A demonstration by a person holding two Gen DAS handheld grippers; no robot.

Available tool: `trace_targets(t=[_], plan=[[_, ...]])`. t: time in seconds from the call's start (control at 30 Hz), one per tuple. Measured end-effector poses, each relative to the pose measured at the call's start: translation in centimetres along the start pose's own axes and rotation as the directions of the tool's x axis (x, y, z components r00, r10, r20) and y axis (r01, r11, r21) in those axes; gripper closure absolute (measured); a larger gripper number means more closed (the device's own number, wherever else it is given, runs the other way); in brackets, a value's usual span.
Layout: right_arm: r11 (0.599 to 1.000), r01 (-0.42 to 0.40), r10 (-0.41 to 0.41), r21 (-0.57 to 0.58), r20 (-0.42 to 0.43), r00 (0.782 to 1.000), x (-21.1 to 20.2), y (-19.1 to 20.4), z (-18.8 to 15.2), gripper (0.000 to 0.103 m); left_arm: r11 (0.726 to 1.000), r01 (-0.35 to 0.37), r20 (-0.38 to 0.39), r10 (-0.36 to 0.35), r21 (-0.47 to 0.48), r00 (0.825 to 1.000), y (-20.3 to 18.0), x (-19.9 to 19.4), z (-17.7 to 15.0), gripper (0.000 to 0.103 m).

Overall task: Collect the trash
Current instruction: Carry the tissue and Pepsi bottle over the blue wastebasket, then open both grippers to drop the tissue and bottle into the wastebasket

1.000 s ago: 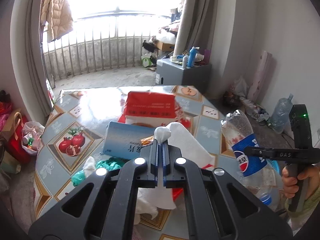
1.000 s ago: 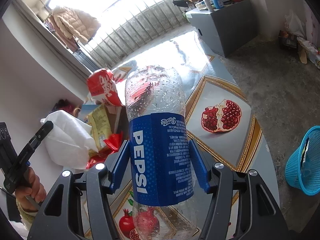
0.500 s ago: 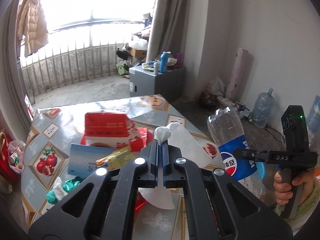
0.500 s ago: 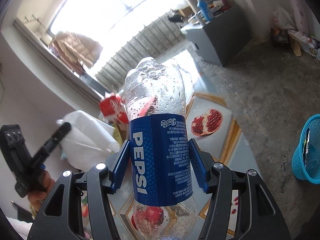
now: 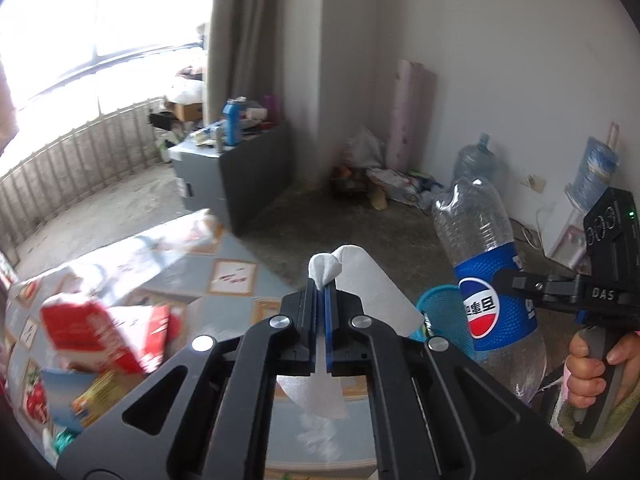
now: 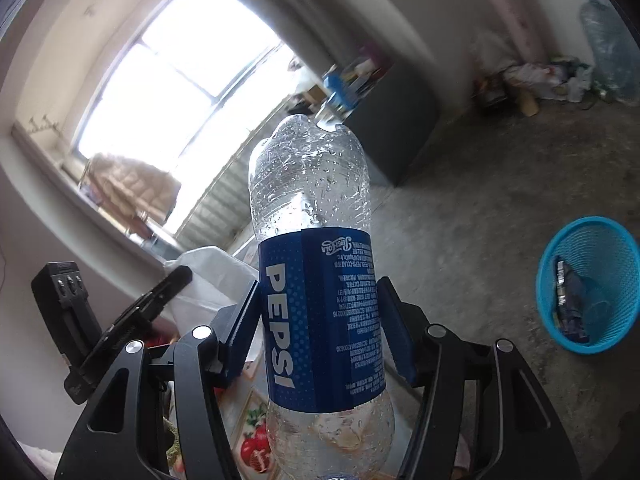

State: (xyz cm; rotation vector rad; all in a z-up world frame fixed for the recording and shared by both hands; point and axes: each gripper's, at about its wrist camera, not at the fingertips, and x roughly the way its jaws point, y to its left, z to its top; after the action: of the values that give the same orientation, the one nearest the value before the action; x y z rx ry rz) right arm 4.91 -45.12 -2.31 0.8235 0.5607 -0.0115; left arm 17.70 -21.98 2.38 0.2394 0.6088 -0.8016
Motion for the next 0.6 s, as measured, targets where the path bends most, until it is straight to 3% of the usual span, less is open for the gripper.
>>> trace_targets(t=[0.17,0.3,0.4,0.6], plan=[[0.994,0.088,-0.093,0.067,0.073,0.993,-3.2,-4.9,1.8,0.046,0.993,0.061,-0.064,-0.054,0.104,0.996,-5.6,6.9,2.2,0.102],[0.974,0.201,-0.212,0.102,0.109,0.971,-4.7,-8.2,2.6,0.046,0.980,0.115,-0.142,-0.092,0.163,0.986,-10.2,12.7,2.8,0.102],[0.948,0.293,-0.307,0.126,0.120,0.944,-4.9,-10.6,3.2,0.046,0.966,0.174,-0.223,-0.130,0.191,0.966,-13.7,17.3,2.7,0.102],[0.899,0.383,-0.412,0.213,0.110,0.905,-2.9,-16.3,4.7,0.045,0.936,0.304,-0.342,-0.232,0.176,0.911,-20.1,24.7,2.2,0.102]])
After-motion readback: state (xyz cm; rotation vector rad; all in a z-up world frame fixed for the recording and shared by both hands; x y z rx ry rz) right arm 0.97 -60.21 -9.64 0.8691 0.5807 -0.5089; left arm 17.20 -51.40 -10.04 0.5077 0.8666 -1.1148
